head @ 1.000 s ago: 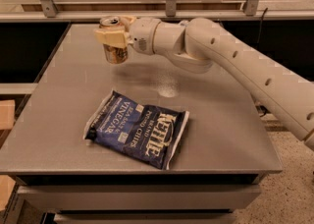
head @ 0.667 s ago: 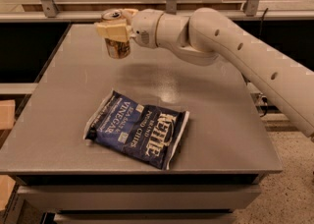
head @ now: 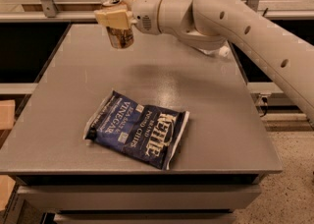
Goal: Pick orange can
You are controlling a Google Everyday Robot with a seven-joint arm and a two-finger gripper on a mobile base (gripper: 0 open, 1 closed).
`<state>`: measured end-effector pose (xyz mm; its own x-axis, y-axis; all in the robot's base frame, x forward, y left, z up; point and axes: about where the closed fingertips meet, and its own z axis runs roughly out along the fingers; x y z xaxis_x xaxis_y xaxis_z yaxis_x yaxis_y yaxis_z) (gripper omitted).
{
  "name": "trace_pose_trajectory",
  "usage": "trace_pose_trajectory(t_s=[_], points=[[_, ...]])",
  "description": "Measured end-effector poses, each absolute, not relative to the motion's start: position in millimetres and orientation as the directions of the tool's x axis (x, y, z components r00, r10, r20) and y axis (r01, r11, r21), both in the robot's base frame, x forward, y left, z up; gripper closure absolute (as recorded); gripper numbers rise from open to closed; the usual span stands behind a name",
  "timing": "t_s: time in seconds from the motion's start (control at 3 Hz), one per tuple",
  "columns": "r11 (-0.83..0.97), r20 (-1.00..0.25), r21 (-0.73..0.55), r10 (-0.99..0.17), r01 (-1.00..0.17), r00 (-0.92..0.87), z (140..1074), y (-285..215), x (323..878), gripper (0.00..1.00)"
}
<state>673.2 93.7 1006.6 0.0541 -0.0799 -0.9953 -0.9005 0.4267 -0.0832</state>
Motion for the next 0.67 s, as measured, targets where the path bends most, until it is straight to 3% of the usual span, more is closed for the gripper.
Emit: trace_pose_trajectory(t_s=[0.67], points=[[0.440,-0.994,-0.097,-0.095,-0.893,0.062,1018.0,89.8,673.7,1.00]])
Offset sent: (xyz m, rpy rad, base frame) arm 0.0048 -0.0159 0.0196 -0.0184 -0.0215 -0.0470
